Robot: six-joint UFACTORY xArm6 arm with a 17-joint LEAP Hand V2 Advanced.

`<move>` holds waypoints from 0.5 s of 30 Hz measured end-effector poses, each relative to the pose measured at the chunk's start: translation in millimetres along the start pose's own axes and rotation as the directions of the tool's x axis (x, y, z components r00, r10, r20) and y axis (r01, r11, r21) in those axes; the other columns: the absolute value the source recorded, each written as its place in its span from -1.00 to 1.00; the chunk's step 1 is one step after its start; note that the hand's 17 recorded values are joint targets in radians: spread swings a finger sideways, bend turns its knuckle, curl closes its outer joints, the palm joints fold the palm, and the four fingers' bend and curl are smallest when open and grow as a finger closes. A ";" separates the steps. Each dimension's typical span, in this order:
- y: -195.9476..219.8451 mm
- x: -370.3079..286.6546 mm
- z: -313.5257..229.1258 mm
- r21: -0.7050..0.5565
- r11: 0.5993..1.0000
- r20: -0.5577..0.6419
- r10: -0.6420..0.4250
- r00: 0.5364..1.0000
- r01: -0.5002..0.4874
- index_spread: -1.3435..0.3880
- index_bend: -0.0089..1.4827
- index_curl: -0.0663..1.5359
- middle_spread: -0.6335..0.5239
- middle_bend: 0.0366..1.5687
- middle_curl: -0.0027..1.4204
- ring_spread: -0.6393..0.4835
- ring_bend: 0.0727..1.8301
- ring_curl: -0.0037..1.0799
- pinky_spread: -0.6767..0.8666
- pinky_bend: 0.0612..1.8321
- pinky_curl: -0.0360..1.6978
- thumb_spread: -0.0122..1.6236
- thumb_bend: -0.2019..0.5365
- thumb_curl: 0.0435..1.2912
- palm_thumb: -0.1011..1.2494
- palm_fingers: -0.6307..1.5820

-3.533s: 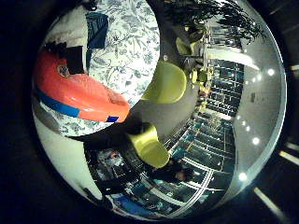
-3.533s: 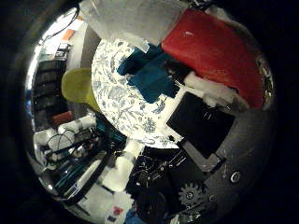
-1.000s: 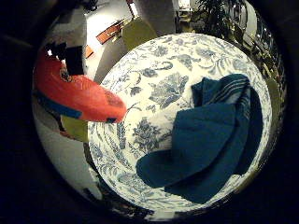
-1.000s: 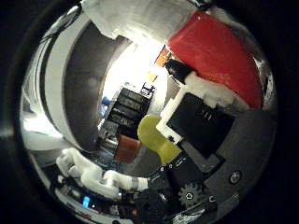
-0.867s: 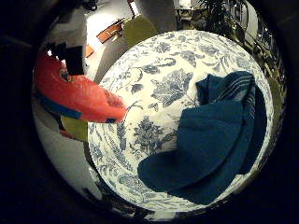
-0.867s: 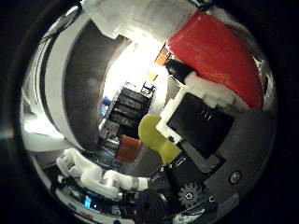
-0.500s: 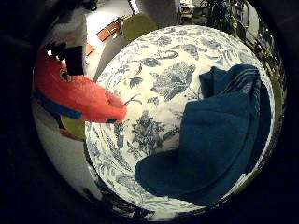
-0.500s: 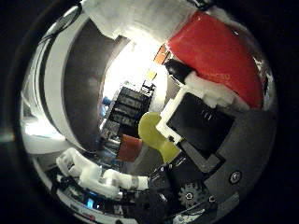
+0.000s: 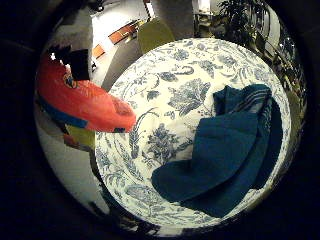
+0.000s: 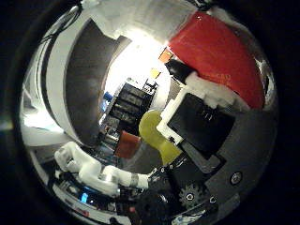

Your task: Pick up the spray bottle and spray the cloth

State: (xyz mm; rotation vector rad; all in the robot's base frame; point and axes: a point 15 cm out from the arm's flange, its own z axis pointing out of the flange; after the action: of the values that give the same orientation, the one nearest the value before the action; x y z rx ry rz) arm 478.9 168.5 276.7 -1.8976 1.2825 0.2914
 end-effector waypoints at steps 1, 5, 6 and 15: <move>4.8 1.2 1.4 -0.005 1.000 -0.001 0.004 1.000 -0.004 0.35 0.63 -0.05 -0.03 0.73 -0.14 -0.15 0.58 0.14 -0.39 0.40 0.07 0.24 -0.49 0.06 0.71 0.66; 7.6 0.2 4.2 -0.010 1.000 0.000 -0.007 1.000 0.007 0.35 0.63 -0.05 -0.03 0.73 -0.14 -0.15 0.58 0.14 -0.39 0.40 0.07 0.24 -0.49 0.06 0.71 0.66; 8.0 1.1 4.8 -0.011 1.000 -0.001 -0.006 1.000 0.006 0.35 0.63 -0.05 -0.03 0.73 -0.14 -0.15 0.58 0.14 -0.39 0.40 0.07 0.24 -0.49 0.06 0.71 0.66; 8.8 2.6 5.7 -0.010 1.000 0.001 -0.017 1.000 0.017 0.34 0.55 -0.05 -0.04 0.71 -0.15 -0.15 0.55 0.11 -0.41 0.39 0.02 0.20 -0.54 0.03 0.59 0.64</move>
State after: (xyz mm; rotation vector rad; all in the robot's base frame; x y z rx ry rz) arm 473.9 169.6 267.1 -1.9163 1.2656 0.2901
